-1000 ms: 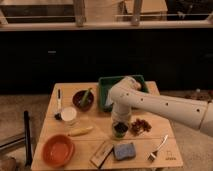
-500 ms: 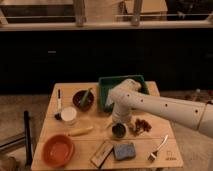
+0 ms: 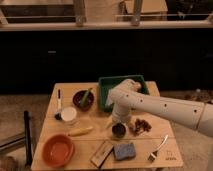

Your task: Stack cups into tray

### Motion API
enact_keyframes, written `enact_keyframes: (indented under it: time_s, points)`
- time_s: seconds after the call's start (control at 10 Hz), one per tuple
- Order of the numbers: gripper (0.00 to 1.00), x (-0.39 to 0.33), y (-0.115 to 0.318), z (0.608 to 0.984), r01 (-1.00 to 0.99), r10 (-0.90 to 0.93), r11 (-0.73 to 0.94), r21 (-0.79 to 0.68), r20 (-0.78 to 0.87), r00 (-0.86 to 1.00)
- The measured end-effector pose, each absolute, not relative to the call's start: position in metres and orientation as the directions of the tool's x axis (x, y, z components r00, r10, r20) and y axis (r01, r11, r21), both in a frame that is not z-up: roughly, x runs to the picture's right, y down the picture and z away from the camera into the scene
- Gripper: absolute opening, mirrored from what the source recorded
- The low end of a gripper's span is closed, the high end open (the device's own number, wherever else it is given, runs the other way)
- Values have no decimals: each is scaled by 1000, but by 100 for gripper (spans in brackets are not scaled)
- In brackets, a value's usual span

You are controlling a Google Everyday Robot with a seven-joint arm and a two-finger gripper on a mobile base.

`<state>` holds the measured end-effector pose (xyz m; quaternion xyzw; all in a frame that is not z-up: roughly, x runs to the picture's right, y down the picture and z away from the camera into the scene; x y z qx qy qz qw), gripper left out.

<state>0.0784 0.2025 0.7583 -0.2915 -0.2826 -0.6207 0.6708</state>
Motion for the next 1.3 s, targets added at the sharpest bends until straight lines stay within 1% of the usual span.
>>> enact_keyframes:
  time_s: [0.4, 0.8, 1.3]
  points:
    - [80, 77, 206, 760, 998, -666, 51, -40, 743, 64]
    - [80, 80, 221, 763, 997, -664, 65, -36, 744, 70]
    - [80, 76, 224, 776, 997, -653, 69, -23, 755, 63]
